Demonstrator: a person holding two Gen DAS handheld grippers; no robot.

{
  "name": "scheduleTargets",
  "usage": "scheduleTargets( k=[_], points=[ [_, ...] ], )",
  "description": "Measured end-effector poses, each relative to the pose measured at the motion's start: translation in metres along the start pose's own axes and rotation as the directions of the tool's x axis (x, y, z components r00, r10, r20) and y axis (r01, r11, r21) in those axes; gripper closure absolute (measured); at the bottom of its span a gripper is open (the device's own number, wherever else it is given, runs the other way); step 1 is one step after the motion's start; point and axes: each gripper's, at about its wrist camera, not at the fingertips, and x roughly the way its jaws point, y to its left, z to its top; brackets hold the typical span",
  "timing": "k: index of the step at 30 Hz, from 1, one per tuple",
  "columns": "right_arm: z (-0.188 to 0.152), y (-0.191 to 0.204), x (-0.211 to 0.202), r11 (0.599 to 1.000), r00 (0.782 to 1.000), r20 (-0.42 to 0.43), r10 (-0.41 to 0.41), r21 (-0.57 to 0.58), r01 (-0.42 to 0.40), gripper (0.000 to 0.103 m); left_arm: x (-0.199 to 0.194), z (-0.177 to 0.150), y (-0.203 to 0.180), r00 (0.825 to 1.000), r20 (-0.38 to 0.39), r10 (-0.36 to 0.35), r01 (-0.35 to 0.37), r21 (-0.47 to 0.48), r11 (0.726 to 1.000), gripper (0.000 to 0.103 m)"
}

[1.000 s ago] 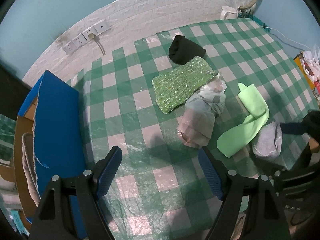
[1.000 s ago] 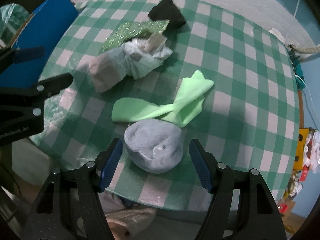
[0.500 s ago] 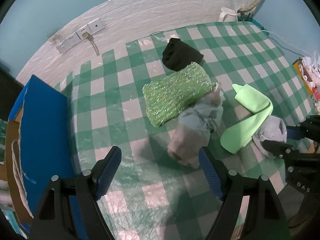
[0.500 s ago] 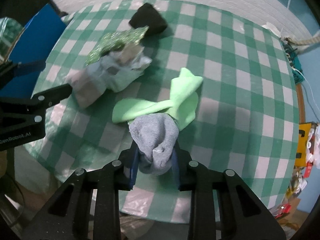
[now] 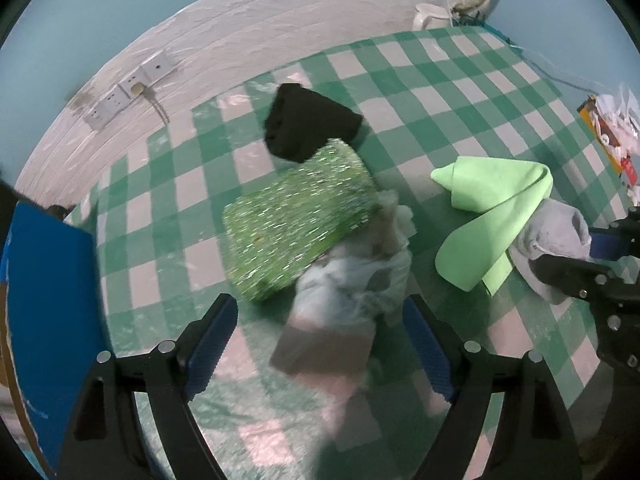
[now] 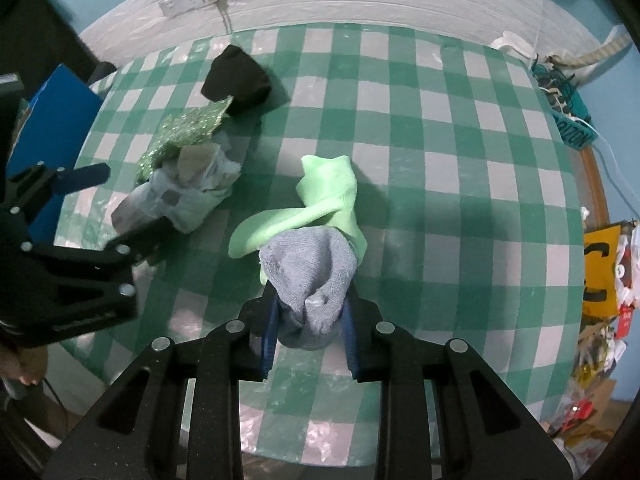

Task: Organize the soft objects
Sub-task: 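Grasp the grey sock with right tool while left tool grasps white plastic cloth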

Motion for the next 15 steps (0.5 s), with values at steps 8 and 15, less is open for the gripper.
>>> scheduleTargets(
  k=[8,15],
  points=[
    [0.000,-0.009,-0.002,1.000,1.000,0.010,0.012,0.022,-0.012,0.077,0.017,0.011,-0.017,1.000,-0.023,-0.001,0.002,0.040,0.999,0.018],
    [0.000,-0.009,-0.004,0.999,1.000,0.020,0.016,0.028,-0.017,0.077,0.016,0.005,-0.022,1.000,-0.026,-0.001,0.003,0.064,0.998,0.045]
  ],
)
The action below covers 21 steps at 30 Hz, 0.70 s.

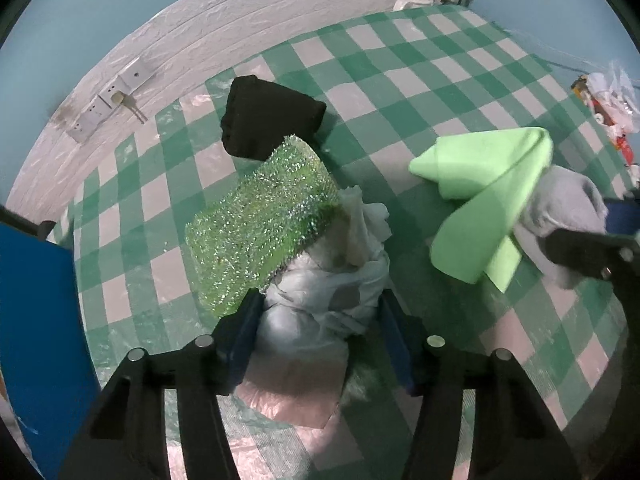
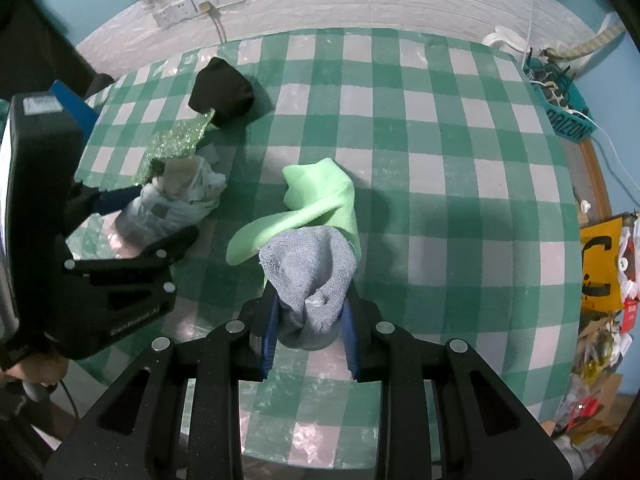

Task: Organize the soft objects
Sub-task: 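Grasp the grey sock with right tool while left tool grasps white plastic cloth, then lift the grey sock and white plastic cloth with both tools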

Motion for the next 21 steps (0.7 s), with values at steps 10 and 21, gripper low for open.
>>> scheduleTargets(
  k=[10,21],
  points=[
    [0.006,0.019,-0.015,0.999,0.999,0.030,0.021,-0.044,-0.020,0.077,-0.026,-0.021,0.018,0.996,0.004,-0.094,0.094,-0.043,0.995,0.046],
    [0.001,0.051,-0.020,0.993,0.999,0.031,0.040,-0.114,-0.036,0.077,-0.044,-0.050,0.025,0.991,-0.013,-0.131,0.130,-0.046,0.990,0.045]
  ],
)
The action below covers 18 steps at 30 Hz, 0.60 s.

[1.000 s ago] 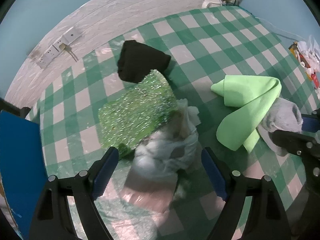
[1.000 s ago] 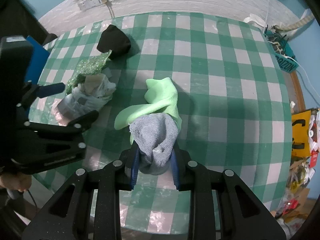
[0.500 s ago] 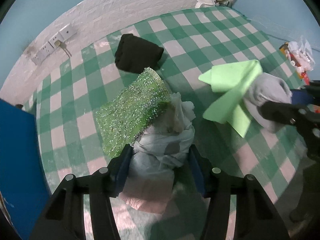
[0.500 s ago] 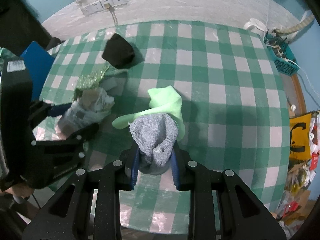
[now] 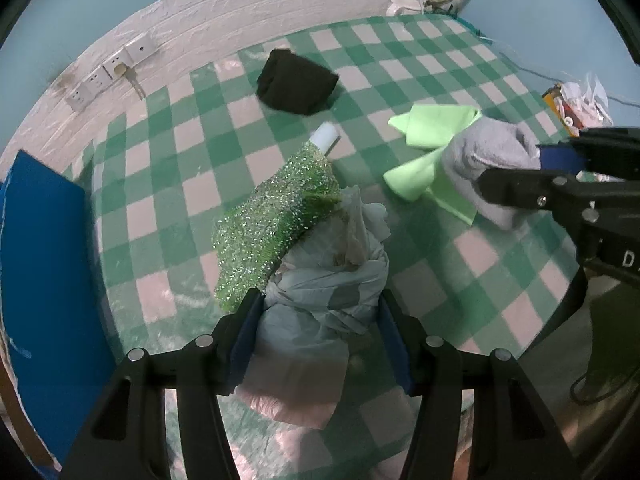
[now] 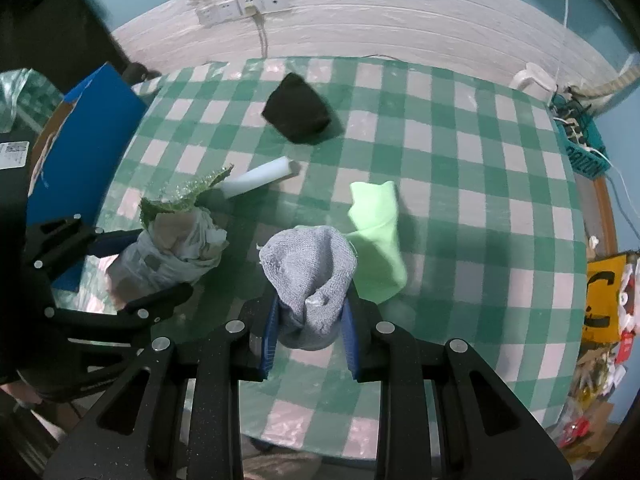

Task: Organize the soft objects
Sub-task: 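Lift the grey sock and white plastic cloth with both tools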

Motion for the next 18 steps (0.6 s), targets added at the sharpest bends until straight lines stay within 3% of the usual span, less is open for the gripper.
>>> scheduleTargets(
  k=[5,12,15,17,18],
  points=[
    [0.000,0.016,0.000,1.000,1.000,0.002,0.004,-0.031,-0.004,0.077,-0.007,-0.012,0.008,1.000,0.004,0.016,-0.016,-0.011,1.000,0.046],
    [0.003,0.035,-0.002,0.998,1.000,0.002,0.008,-0.064,-0.008,0.077,-0.030,-0.021,0.022,0.998,0.044,-0.050,0.052,-0.047,0.998,0.044],
    [0.003,0.042,-0.001,0.997,1.000,-0.002,0.011,-0.076,-0.011,0.077,-0.029,-0.023,0.029,0.998,0.049,-0.032,0.035,-0.067,0.997,0.037],
    [0.003,0.046,0.001,0.997,1.000,-0.006,0.010,-0.083,-0.011,0.077,-0.026,-0.024,0.032,0.999,0.035,-0.012,0.014,-0.071,0.997,0.022],
    [0.003,0.047,0.001,0.996,1.000,-0.008,0.010,-0.085,-0.010,0.077,-0.024,-0.024,0.033,1.000,0.028,0.001,0.001,-0.074,0.997,0.021]
  ],
)
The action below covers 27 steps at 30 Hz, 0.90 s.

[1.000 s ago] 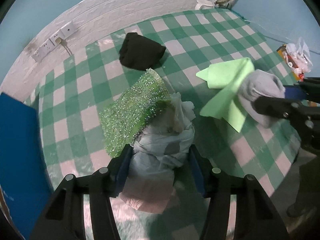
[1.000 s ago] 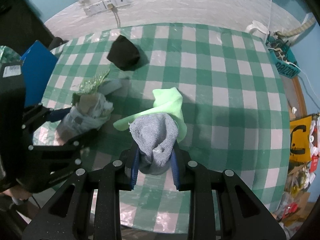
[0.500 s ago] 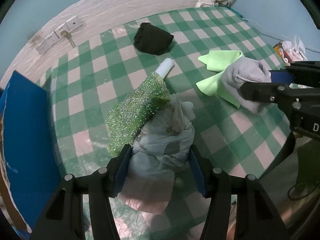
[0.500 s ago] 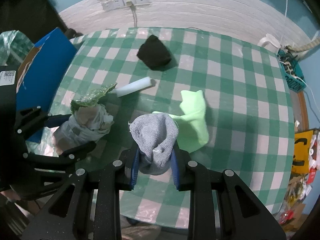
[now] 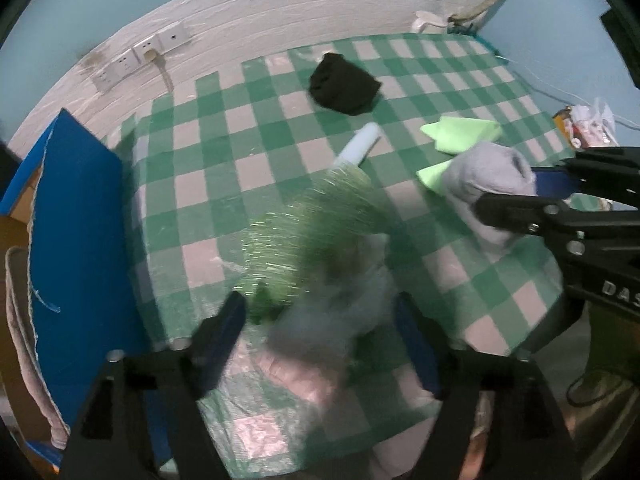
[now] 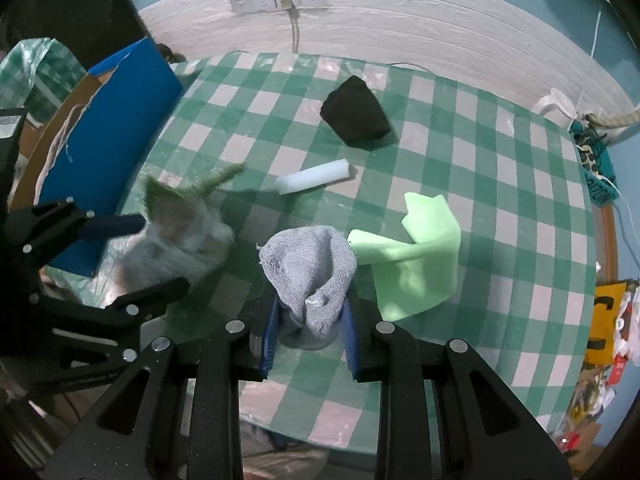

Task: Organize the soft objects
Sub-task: 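Lift the grey sock and white plastic cloth with both tools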

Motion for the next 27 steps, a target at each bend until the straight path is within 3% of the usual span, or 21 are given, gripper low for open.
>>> scheduleTargets(
  k=[6,13,21,27],
  points=[
    [0.001,0.002,0.000,1.000,1.000,-0.004,0.002,0.001,-0.002,0.077,0.004,-0.002,0.006,1.000,-0.013,0.022,-0.022,-0.016,1.000,0.016],
    [0.001,-0.002,-0.001,1.000,1.000,-0.002,-0.002,0.018,0.002,0.077,0.008,-0.006,-0.001,0.998,-0.054,-0.034,0.033,-0.013,0.999,0.016],
    [-0.001,-0.011,0.001,0.999,1.000,-0.003,-0.005,0.039,0.005,0.077,0.011,-0.001,-0.022,0.994,-0.042,-0.097,0.099,0.051,0.994,0.016],
    [-0.007,-0.017,0.002,0.999,1.000,-0.006,-0.006,0.052,0.006,0.077,0.036,0.010,-0.026,0.990,-0.083,-0.113,0.117,0.039,0.992,0.016]
  ],
)
